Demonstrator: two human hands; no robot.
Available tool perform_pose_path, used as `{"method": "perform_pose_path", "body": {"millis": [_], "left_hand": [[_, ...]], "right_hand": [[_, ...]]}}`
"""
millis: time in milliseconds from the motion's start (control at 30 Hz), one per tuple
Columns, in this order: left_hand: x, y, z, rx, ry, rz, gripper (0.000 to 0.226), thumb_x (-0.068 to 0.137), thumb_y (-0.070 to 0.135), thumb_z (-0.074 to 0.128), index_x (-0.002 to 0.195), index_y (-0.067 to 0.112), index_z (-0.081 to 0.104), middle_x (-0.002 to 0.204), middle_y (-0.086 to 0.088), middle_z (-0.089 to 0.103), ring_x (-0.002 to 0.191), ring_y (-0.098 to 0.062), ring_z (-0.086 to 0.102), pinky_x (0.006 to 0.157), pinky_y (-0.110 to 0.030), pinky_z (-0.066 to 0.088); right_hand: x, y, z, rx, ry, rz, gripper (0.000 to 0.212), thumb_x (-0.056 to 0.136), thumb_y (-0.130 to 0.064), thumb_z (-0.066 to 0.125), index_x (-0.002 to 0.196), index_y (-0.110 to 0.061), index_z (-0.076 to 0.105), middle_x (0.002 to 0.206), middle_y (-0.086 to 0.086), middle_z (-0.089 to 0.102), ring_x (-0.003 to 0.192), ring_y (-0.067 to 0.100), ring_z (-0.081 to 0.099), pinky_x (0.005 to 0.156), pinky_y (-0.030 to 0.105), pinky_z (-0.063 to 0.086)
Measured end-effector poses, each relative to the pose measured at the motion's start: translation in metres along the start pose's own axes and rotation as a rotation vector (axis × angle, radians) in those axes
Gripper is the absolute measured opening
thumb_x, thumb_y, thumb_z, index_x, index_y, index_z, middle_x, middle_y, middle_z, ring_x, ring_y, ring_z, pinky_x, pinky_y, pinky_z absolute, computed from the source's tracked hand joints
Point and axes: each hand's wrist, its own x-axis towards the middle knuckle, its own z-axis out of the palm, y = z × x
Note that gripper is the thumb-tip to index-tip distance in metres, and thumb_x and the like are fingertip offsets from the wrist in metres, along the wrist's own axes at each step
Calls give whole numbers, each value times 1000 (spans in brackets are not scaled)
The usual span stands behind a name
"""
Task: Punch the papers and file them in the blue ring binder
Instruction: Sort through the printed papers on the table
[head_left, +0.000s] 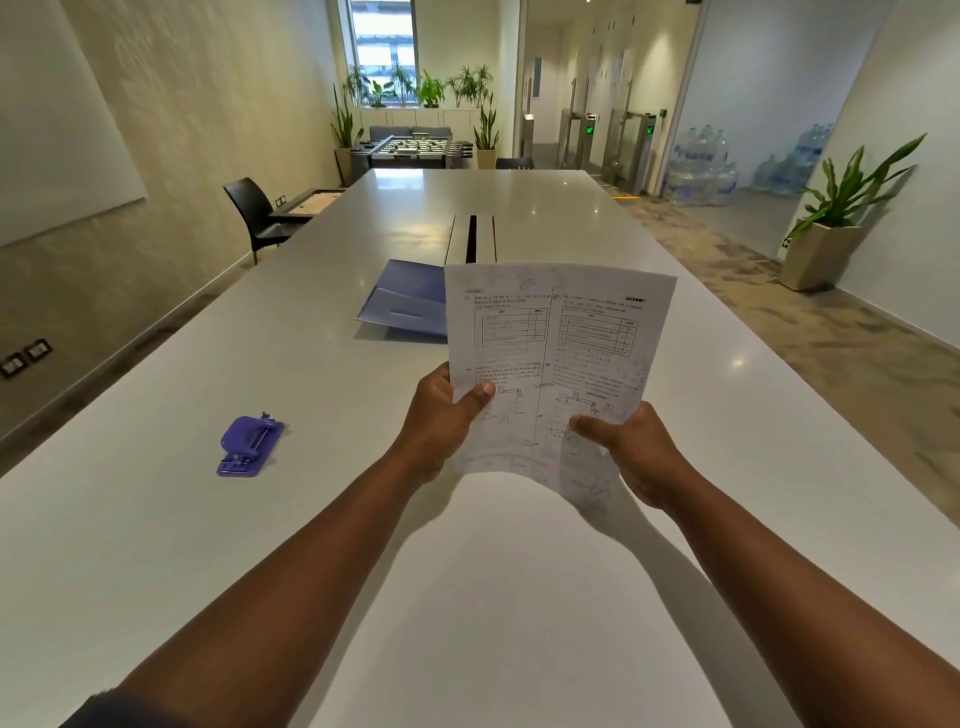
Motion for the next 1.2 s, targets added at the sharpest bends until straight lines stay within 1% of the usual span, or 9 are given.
{"method": "perform_pose_path", "body": {"millis": [333,400,500,567,733,900,1033,1100,1200], "left_hand": [[5,6,-11,6,63,-75,23,95,20,69,118,21,66,114,5,76,92,-14,76,73,-31,63],[6,10,-13,2,56,-140,22,95,21,70,117,22,66,112,4,76,88,-15,77,70,-32,63],[6,10,-17,21,36,-230,24,94,22,70,117,19,64,112,0,75,93,-23,76,78,-41,64],[5,7,-20,-16,27,-283,22,94,18,71,116,17,65,112,-3,76,94,-25,76,79,-43,64],[3,-4,-29,-30,55,-384,19,95,12,69,112,17,64,101,0,76,76,-16,77,55,-29,60],[-3,-23,-48,292,180,-337,14,95,29,68,97,29,54,95,8,70,78,-13,72,49,-24,53],[-9,-42,-79,595,225,-258,9,95,32,65,93,24,63,94,3,72,80,-15,68,66,-29,52],[-11,-47,-98,755,260,-220,10,97,30,63,91,23,65,94,2,73,80,-14,65,69,-30,51],[-13,-52,-129,906,385,-155,11,97,28,63,104,20,68,106,-1,72,93,-22,67,78,-35,52]], "right_hand": [[-3,-18,-3,-122,-67,-26,23,99,-18,69,121,-17,71,111,1,79,103,29,75,88,44,63],[-5,-20,-1,-112,-99,-45,24,99,-23,68,122,-19,70,113,4,78,103,30,75,86,45,64],[-11,-21,4,-99,-144,-76,27,98,-37,65,123,-27,68,112,-4,78,99,19,77,75,31,63],[-12,-16,8,-96,-138,-60,26,99,-37,64,124,-29,68,112,-4,78,99,21,76,77,34,64],[-5,-2,20,-91,-98,65,17,102,-26,63,118,-30,67,112,-3,78,96,24,76,75,33,65],[-2,8,33,-94,-136,158,18,103,-18,61,120,-21,67,100,-3,81,87,20,79,65,27,63],[1,15,51,-121,-168,191,24,104,-16,59,127,-16,65,113,5,78,94,26,78,79,37,66],[3,19,64,-98,-191,204,23,104,-14,58,125,-15,67,113,7,79,94,26,79,77,37,65],[7,24,87,-82,-202,221,22,104,-11,58,123,-15,68,112,8,79,94,27,79,81,41,65]]}}
